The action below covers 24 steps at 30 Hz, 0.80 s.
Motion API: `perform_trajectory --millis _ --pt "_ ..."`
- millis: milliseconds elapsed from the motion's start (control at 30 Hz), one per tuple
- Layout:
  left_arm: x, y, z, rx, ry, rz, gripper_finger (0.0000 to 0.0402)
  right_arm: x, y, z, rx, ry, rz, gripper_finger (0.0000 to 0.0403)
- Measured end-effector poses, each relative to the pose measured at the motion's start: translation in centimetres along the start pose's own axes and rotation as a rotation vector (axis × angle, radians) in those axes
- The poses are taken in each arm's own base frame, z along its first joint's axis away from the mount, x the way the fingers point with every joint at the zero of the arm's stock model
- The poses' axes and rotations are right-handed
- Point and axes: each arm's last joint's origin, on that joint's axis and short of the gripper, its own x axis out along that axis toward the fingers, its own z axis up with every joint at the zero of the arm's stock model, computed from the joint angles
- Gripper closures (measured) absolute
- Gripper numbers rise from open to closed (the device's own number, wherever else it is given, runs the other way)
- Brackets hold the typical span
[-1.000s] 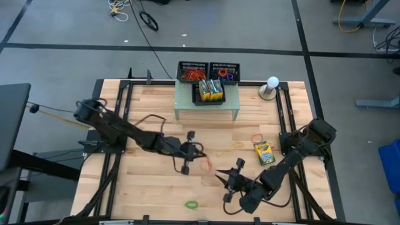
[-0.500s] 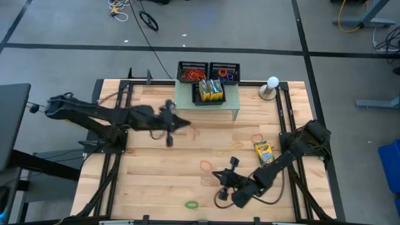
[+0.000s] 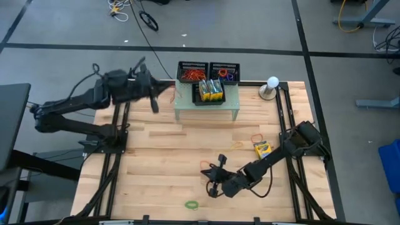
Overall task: Pick & Place Office Desk Supplies
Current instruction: Put the red rubberband into the top left black bin
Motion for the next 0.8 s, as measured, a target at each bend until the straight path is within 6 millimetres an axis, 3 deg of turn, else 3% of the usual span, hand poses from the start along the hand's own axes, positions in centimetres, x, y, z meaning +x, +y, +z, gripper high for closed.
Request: perform_trajectory --millis 233,533,800 --pt "3.6 4.7 0.5 -0.013 0.053 0.092 0.0393 0.2 -0.2 0.1 0.004 -0.002 -0.008 0.0398" --pt "11.0 11.0 -2.5 -0.078 0.136 0.144 0.0393 0.2 -0.2 0.1 -0.042 0.0 -0.007 0.0391" --pt "14.6 13.7 -5.6 -0.083 0.236 0.176 0.0393 0.2 -0.2 0.1 -0.094 -0.001 -0.006 0.0398"
